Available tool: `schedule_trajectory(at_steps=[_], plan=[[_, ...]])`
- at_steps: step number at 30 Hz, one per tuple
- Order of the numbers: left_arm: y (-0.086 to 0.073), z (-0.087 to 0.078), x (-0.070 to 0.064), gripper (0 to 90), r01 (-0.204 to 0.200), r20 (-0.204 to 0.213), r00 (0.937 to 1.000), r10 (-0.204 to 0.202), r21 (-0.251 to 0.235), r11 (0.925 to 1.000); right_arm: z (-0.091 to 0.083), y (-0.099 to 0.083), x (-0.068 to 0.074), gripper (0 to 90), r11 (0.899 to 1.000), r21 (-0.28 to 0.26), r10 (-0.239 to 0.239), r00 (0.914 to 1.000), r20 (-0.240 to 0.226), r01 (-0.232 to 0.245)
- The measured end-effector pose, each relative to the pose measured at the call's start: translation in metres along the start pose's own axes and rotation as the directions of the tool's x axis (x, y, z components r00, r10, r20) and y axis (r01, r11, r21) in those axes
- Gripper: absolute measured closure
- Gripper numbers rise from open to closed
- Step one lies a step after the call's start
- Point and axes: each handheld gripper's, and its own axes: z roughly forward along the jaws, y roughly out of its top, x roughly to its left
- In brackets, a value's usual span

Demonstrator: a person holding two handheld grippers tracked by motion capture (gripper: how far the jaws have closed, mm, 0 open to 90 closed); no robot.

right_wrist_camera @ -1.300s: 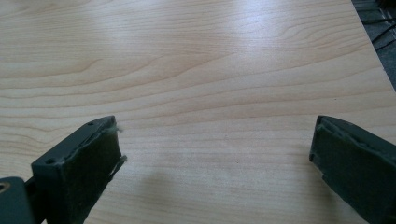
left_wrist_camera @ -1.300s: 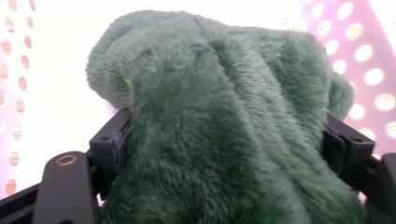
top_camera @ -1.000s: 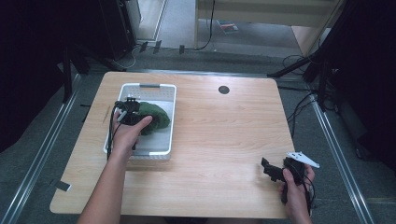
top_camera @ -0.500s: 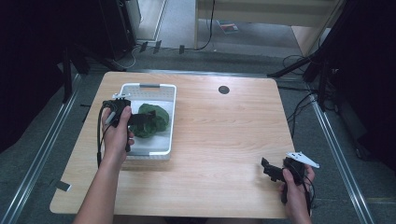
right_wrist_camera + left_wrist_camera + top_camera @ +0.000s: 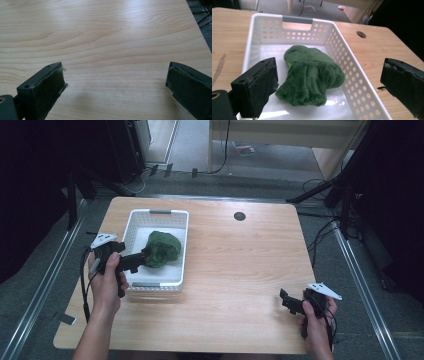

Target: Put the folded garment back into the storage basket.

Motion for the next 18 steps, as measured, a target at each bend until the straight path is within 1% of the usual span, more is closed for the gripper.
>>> schedule_trajectory(at_steps=[3,5,8,13,18], plan=[[-0.008,-0.009,0.007,1.9,-0.007,-0.009,0.9999,0.006,-0.019,0.9998,0.000,0.000,0.000,1.9,1.000,0.001,0.000,1.0000,-0.001,0.000],[-0.014,-0.015,0.013,1.9,0.001,-0.003,1.0000,-0.002,-0.039,0.9992,0.000,0.000,0.000,1.9,1.000,0.001,0.000,1.0000,-0.001,0.000],[-0.022,-0.022,0.021,1.9,0.015,-0.006,0.9999,-0.015,-0.069,0.9975,0.000,0.000,0.000,1.9,1.000,-0.002,-0.002,1.0000,0.000,0.002],[-0.031,-0.036,0.028,1.9,0.007,-0.011,0.9999,-0.008,-0.100,0.9950,0.000,0.000,0.000,1.9,1.000,-0.004,-0.002,1.0000,0.001,0.002],[-0.042,-0.050,0.040,1.9,0.000,-0.023,0.9997,-0.003,-0.127,0.9920,0.000,0.000,0.000,1.9,1.000,-0.003,-0.001,1.0000,0.001,0.001]])
